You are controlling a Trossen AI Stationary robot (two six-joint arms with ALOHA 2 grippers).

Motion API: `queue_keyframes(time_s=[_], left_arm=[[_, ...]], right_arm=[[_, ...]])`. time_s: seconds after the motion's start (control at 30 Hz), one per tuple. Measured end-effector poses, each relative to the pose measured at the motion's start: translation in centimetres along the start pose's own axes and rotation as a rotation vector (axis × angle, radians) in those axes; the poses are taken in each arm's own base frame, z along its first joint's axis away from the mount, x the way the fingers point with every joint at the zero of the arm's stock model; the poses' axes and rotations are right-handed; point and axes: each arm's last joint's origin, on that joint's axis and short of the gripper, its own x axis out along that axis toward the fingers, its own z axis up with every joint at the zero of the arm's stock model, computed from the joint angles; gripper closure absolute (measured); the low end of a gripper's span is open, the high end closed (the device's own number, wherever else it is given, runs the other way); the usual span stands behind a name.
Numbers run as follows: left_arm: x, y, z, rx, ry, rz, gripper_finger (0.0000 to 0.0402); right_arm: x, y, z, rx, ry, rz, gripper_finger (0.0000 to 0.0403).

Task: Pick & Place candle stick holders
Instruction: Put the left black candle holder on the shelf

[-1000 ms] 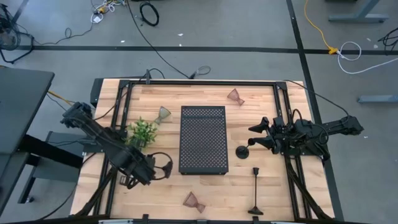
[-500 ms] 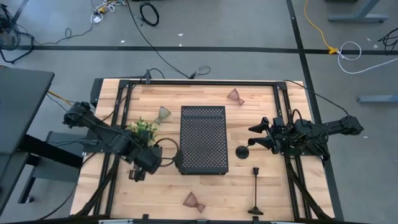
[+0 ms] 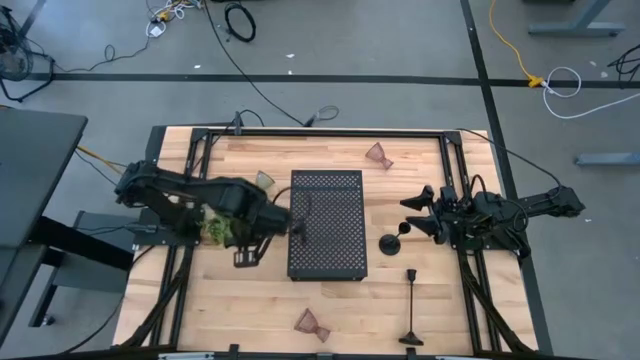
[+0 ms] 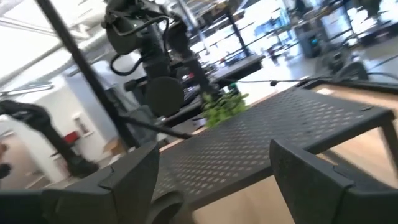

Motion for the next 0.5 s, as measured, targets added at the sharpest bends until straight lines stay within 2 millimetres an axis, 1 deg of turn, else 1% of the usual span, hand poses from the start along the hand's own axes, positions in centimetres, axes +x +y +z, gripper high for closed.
queue_keyframes(time_s=[0.1,0.23,0.37,0.5], left_arm=[[-0.3,0.7,0.3,-0.012,-0.002,-0.034,0.039],[-1.9,1.1,0.6,0.005,-0.059,-0.072,0.039],[-3.8,1.3,0.7,0.001,-0.145,-0.052,0.0386],[-5.2,1.3,0.7,0.023,-0.198,-0.073,0.039]], right_arm=[[0.0,0.0,0.1,-0.009,-0.023,-0.022,0.0101],[-0.1,0.2,1.0,0.006,-0.12,-0.021,0.0101],[-0.1,0.8,2.2,-0.097,-0.165,-0.019,0.0101],[0.1,1.6,4.0,-0.19,-0.137,-0.081,0.0113]])
